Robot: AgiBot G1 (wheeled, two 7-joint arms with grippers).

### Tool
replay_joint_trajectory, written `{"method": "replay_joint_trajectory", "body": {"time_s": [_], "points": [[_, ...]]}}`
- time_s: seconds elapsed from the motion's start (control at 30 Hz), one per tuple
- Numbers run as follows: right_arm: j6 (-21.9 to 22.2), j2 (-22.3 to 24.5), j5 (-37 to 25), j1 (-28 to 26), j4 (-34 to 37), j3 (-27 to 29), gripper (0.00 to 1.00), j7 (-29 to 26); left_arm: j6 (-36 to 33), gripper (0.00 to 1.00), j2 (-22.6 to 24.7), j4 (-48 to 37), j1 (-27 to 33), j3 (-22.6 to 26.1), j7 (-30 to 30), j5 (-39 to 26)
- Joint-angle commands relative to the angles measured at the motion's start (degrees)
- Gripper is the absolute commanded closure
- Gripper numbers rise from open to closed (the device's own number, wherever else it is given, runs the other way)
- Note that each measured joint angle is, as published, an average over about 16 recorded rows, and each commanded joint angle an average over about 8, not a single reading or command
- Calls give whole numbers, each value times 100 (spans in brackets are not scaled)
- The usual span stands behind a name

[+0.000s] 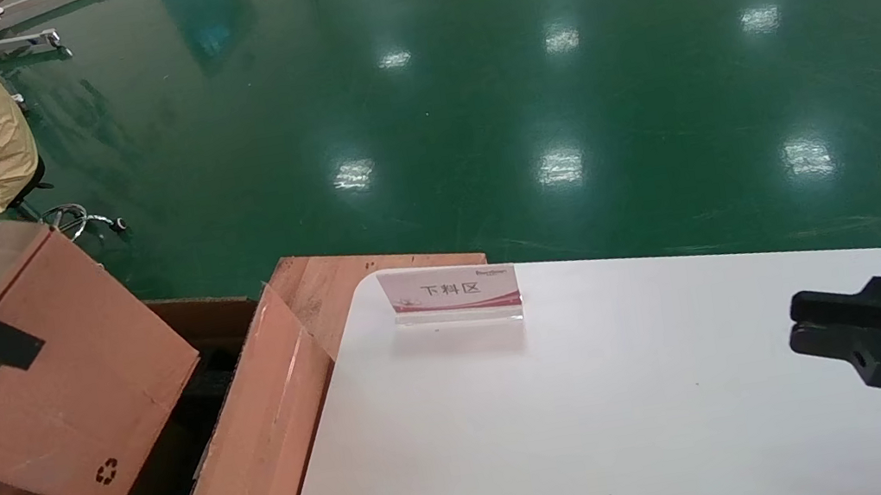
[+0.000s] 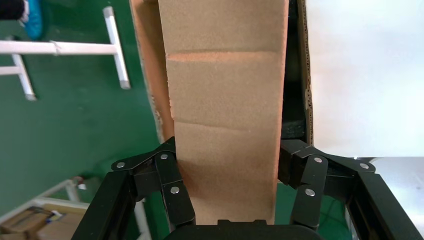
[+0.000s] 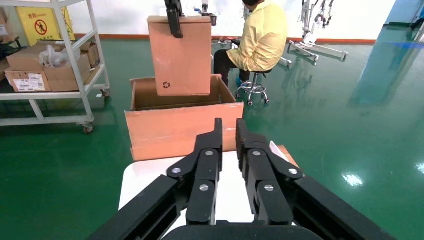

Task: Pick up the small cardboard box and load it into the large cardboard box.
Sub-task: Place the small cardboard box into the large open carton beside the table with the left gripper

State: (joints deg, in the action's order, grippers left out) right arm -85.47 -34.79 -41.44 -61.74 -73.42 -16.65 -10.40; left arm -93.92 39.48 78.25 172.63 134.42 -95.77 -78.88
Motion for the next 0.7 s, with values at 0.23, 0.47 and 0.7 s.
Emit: {"method": "replay_joint_trajectory", "body": {"time_s": [0.23,0.47,0.7], "points": [[1,1,2,-1,0,-3,0,1,55,100,-652,91,-95,118,42,-244],[2,2,4,-1,0,-5,0,3,113,100,-1111,135,-241,164,143,-480],[3,3,5,-2,0,-8,0,4,382,100,-1236,-94,-706,197,406,-661]]}}
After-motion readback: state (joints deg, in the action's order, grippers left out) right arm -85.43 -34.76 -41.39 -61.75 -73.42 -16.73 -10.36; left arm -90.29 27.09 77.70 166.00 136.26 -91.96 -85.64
